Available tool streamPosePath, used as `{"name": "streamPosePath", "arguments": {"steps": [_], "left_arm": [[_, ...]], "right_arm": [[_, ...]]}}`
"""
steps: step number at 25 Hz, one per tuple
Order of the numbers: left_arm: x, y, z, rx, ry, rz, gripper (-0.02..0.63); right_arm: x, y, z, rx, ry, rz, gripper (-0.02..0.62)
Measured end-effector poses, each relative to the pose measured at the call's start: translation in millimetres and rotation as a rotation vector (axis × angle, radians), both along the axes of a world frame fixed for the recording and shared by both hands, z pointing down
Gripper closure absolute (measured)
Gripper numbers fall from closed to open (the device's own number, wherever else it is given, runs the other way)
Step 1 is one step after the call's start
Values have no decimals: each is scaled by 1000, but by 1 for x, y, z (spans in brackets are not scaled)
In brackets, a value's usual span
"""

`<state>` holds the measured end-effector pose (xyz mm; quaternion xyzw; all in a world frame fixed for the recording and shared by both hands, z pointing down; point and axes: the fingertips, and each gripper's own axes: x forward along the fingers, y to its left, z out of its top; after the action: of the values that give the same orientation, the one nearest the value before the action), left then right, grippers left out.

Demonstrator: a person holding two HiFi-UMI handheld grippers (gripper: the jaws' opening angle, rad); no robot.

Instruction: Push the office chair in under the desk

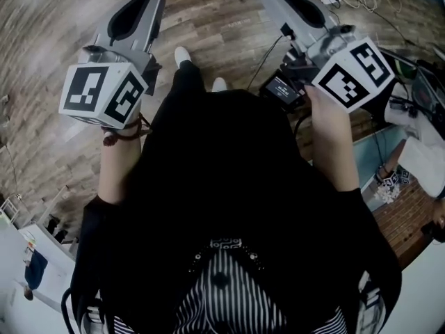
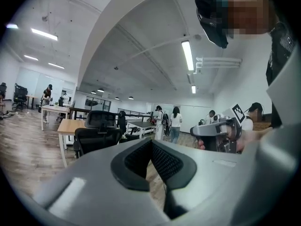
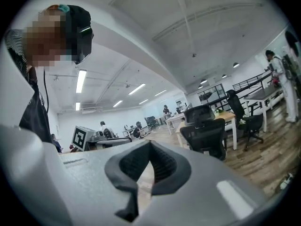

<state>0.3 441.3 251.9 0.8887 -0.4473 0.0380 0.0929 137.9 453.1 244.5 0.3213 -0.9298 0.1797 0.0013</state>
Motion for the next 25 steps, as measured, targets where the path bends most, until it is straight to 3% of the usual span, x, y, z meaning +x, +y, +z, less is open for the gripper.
{"name": "streamPosePath", "arguments": {"steps": [8,13,18,25], "left_arm": [[-4,-46,-2,4,6,63,604],[-23,-93,-1,3,22,79,604],[-40,-107,23,29,26,126,604],[-83,-163,9,40,39,131,604]], "right_arm": [[-15,-43,-5,11,48,23,595],[-43,-87,-4,2,65,15,595],[-71,-100,17,10,58,34,595],[-115,-158,0,-2,64,38,595]]}}
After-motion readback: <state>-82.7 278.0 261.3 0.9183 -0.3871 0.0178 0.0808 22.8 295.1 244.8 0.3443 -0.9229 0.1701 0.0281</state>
